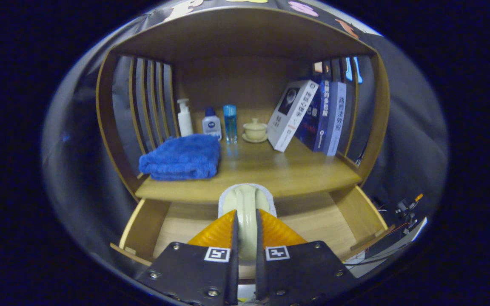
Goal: Pull open the drawer, take out the items inside it, and place them on the countertop above the cabinet.
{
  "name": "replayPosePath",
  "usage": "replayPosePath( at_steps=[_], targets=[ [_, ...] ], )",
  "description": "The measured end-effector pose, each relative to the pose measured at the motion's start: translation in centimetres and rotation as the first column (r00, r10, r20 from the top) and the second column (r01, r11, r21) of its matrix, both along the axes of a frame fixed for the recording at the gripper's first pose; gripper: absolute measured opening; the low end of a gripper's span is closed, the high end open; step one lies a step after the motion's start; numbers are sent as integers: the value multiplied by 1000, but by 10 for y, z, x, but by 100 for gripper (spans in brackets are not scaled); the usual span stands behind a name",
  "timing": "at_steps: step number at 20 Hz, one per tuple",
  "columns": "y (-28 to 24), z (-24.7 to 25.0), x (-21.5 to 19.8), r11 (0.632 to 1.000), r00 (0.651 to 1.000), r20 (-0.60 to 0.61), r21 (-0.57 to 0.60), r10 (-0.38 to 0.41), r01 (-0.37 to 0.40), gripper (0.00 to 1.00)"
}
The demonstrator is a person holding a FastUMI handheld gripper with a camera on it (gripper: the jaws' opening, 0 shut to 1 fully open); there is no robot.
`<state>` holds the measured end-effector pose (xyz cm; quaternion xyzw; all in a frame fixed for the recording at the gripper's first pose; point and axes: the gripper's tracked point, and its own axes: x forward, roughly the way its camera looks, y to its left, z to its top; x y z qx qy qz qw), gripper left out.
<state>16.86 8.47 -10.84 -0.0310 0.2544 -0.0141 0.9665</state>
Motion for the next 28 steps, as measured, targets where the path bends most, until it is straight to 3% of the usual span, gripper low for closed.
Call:
replayPosePath(
  at_steps=[9, 17, 26, 28],
  targets=[
    [0, 25, 67, 999, 998, 70, 48, -4, 0, 16],
    [-9, -12, 127, 999, 1000, -6, 40, -9, 10, 16],
    [-14, -27, 153, 997, 1000, -4, 77, -29, 29, 16],
    [-14, -30, 154, 997, 1000, -12, 71, -26, 27, 21]
  ],
)
